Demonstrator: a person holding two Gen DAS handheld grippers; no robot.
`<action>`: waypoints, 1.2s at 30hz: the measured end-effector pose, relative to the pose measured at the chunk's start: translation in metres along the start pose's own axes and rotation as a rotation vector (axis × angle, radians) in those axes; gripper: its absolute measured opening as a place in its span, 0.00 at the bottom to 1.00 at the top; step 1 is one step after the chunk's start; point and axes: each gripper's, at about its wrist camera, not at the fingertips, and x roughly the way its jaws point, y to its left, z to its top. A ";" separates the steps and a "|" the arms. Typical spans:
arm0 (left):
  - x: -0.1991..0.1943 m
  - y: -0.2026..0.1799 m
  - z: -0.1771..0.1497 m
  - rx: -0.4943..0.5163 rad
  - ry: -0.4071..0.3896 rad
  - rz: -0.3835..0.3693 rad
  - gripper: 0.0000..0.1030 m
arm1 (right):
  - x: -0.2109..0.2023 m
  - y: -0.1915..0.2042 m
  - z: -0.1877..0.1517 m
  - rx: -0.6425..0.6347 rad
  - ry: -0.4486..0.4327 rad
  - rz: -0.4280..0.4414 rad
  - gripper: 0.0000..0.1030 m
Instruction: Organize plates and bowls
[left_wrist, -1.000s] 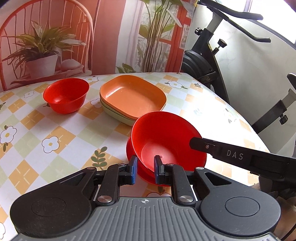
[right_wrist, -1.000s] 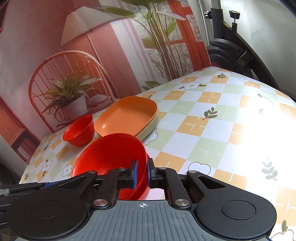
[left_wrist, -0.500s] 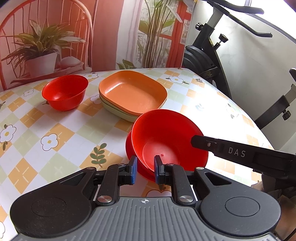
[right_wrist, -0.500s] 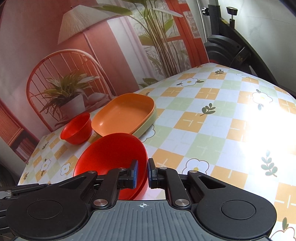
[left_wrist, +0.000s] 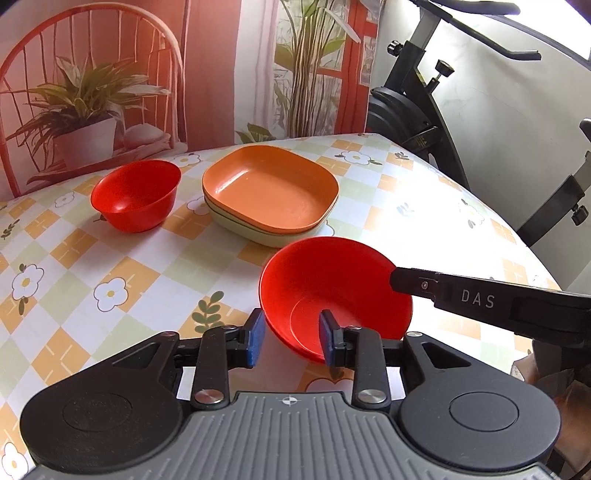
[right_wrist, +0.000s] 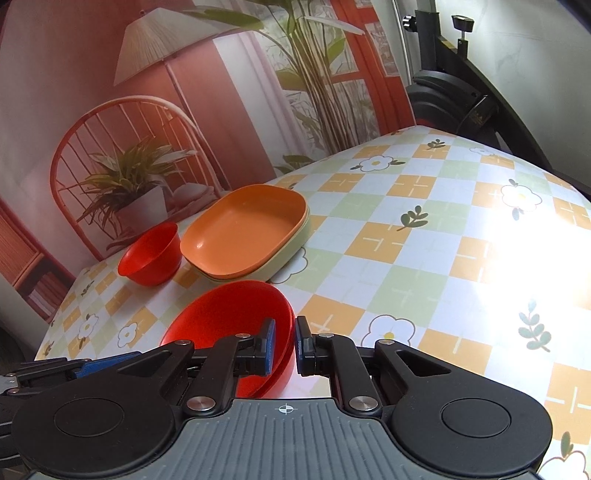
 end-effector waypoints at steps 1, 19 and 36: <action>-0.003 0.000 0.001 -0.002 -0.008 -0.003 0.36 | -0.001 0.001 0.000 -0.003 -0.004 0.000 0.11; -0.075 0.092 0.058 -0.107 -0.250 0.085 0.36 | -0.020 0.069 0.068 -0.086 -0.147 0.100 0.12; -0.085 0.175 0.102 -0.066 -0.386 0.178 0.36 | 0.072 0.176 0.093 -0.177 -0.089 0.164 0.13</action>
